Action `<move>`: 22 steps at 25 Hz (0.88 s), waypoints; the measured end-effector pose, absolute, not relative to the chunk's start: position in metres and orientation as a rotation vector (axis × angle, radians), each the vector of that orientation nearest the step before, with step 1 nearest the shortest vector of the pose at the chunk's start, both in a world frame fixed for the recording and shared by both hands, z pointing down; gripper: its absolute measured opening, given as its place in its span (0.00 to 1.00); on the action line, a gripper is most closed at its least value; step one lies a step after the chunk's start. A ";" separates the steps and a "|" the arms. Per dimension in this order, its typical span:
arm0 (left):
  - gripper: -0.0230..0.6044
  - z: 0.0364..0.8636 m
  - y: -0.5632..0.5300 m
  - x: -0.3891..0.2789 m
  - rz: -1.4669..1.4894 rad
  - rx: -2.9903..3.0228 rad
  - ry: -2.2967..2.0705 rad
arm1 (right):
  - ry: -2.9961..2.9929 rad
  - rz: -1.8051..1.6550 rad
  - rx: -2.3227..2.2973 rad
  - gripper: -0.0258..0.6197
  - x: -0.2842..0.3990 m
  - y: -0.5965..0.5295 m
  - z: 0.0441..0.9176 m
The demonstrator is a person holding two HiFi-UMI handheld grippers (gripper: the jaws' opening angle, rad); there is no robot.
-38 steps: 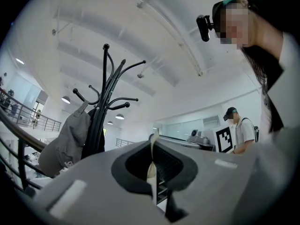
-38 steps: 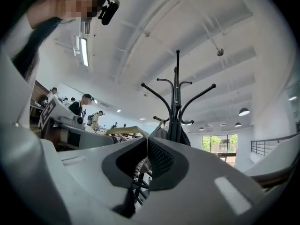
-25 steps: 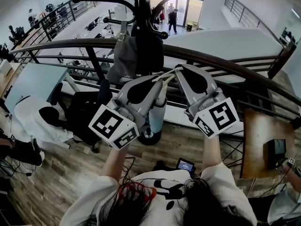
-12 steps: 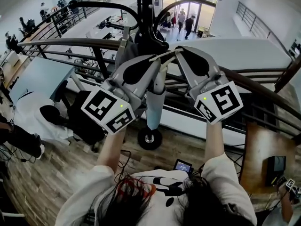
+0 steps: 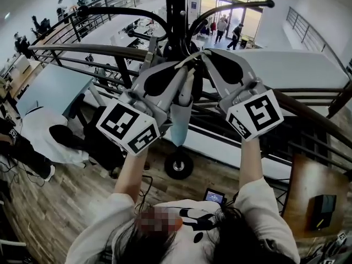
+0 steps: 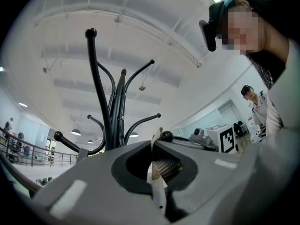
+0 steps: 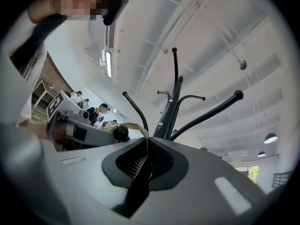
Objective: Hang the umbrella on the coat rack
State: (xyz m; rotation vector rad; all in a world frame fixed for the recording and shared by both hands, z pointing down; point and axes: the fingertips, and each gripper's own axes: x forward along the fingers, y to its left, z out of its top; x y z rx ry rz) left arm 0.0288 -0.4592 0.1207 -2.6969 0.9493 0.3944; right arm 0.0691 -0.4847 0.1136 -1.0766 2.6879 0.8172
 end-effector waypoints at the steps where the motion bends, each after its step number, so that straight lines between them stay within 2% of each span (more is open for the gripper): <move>1: 0.04 0.119 -0.461 0.028 0.409 -2.698 0.949 | 2.684 0.825 -1.077 0.09 0.070 -0.487 0.112; 8: 0.04 0.115 -0.482 0.023 0.409 -2.694 0.959 | 2.693 0.808 -1.072 0.09 0.069 -0.512 0.116; 22: 0.04 0.169 -0.506 0.032 0.232 -2.765 0.994 | 2.790 0.686 -1.035 0.09 0.053 -0.525 0.158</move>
